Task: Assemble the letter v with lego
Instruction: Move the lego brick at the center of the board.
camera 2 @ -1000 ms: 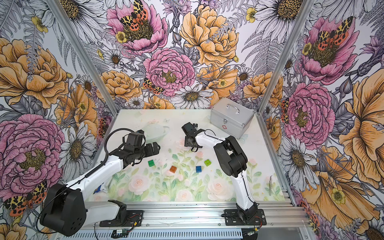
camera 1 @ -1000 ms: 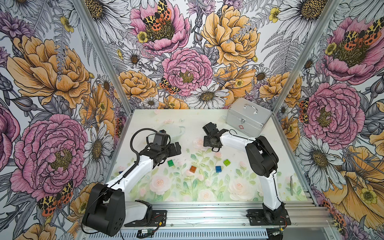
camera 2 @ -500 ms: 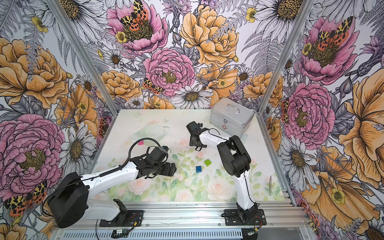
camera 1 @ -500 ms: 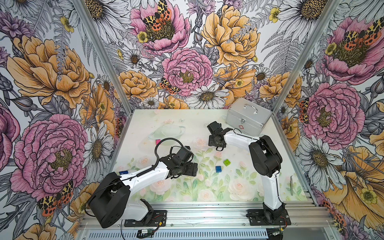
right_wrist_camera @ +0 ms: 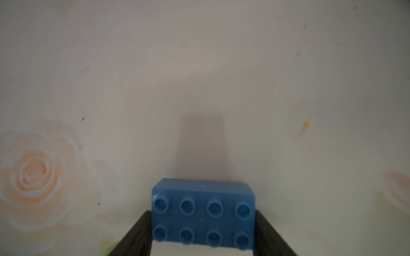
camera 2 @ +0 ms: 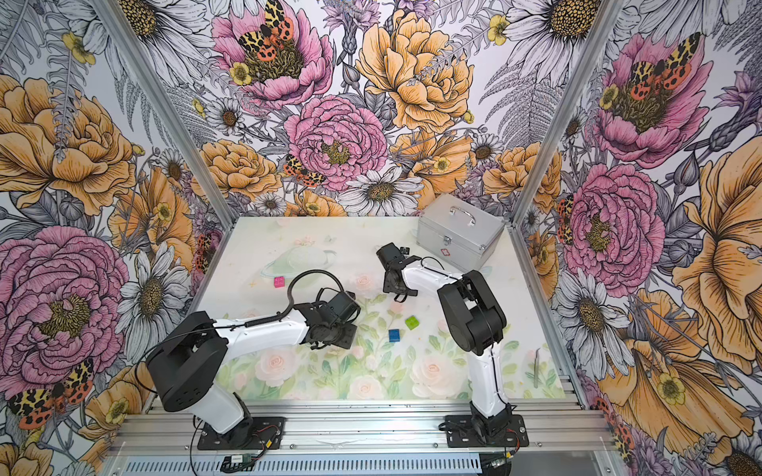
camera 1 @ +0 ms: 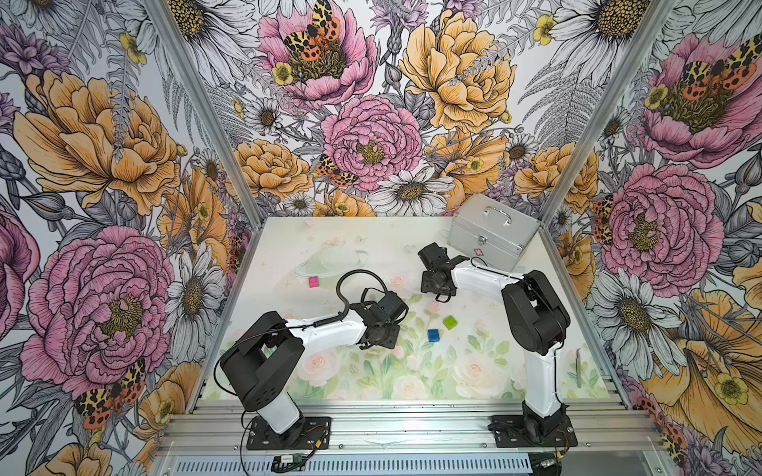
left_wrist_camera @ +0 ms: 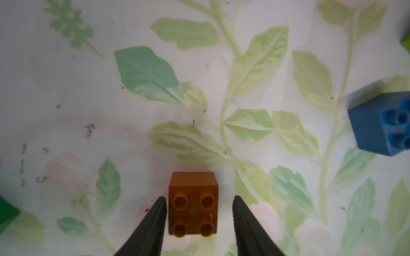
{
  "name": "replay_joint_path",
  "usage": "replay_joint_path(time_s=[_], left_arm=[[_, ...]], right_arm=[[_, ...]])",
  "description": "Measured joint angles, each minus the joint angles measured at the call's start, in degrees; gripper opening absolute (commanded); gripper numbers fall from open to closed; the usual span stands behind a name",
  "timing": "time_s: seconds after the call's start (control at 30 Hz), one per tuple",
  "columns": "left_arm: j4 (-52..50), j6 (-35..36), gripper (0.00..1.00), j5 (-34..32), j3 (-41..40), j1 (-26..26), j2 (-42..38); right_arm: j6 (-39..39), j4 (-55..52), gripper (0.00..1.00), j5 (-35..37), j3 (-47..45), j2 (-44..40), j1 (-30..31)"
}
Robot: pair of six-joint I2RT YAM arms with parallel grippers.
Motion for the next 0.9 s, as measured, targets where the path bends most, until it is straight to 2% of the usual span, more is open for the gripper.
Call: replay_joint_path(time_s=[0.23,0.33,0.47,0.7,0.8,0.9], left_arm=[[-0.83,-1.14,0.34,-3.37,2.69,-0.37,3.76],[-1.66,-2.49,0.27,-4.20,3.72,-0.37,4.59],[-3.41,-6.23,0.25,-4.37,8.07,0.57,7.76],[-4.52,-13.46,0.25,-4.35,18.95,5.31,16.17],[-4.98,-14.16,0.33,-4.33,23.12,5.86,19.02],[-5.16,-14.08,0.48,-4.00,26.38,5.86,21.49]], right_arm=[[-0.02,-0.26,0.54,-0.04,-1.18,-1.38,0.00],[-0.04,-0.31,0.53,-0.04,-1.53,-1.90,-0.11],[-0.22,-0.31,0.52,-0.07,-2.21,-2.58,-0.17],[-0.20,-0.39,0.50,-0.07,-4.48,-4.48,-0.50],[-0.22,-0.42,0.48,-0.09,-5.38,-5.11,-0.76],[-0.22,-0.28,0.46,-0.24,-6.40,-5.55,-0.87]])
